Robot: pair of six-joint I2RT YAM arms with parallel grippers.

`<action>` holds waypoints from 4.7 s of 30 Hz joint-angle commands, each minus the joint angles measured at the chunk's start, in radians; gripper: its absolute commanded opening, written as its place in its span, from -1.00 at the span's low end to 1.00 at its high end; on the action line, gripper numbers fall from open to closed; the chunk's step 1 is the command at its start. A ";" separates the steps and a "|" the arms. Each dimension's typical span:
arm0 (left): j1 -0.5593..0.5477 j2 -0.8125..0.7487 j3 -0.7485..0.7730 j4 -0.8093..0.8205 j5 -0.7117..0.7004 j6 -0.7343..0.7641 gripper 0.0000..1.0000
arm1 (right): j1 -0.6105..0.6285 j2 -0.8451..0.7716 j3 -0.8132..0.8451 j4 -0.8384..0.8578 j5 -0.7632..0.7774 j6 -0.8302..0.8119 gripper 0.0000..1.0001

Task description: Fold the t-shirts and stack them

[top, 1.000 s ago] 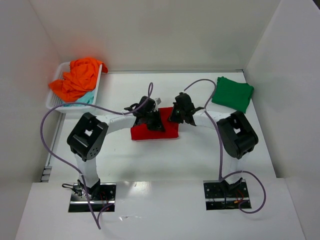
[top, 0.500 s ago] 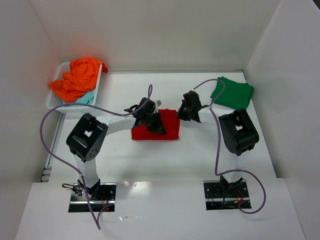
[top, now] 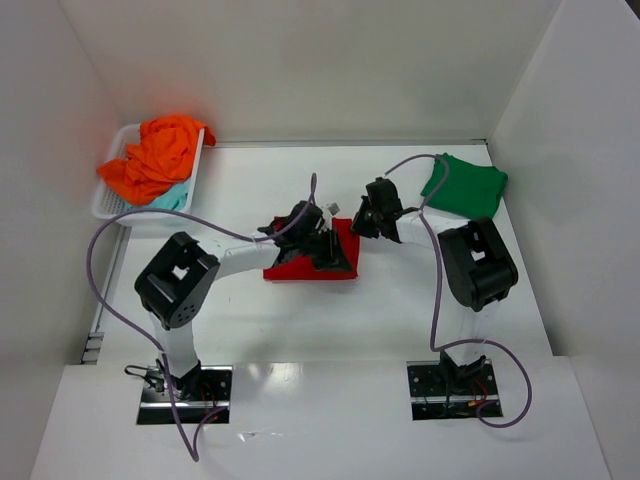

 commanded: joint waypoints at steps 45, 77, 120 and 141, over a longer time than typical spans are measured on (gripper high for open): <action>-0.164 0.105 -0.050 0.012 -0.412 -0.040 -1.00 | -0.001 0.079 0.081 0.035 -0.030 -0.052 -1.00; -0.008 -0.471 -0.140 -0.187 -0.617 0.055 1.00 | -0.021 -0.363 -0.218 -0.159 -0.056 0.009 1.00; 0.300 -0.751 -0.237 -0.281 -0.392 0.140 1.00 | 0.100 0.039 -0.082 -0.050 -0.036 0.054 -0.94; 0.319 -0.781 -0.226 -0.305 -0.298 0.205 1.00 | -0.218 -0.035 0.355 -0.408 0.128 -0.221 -1.00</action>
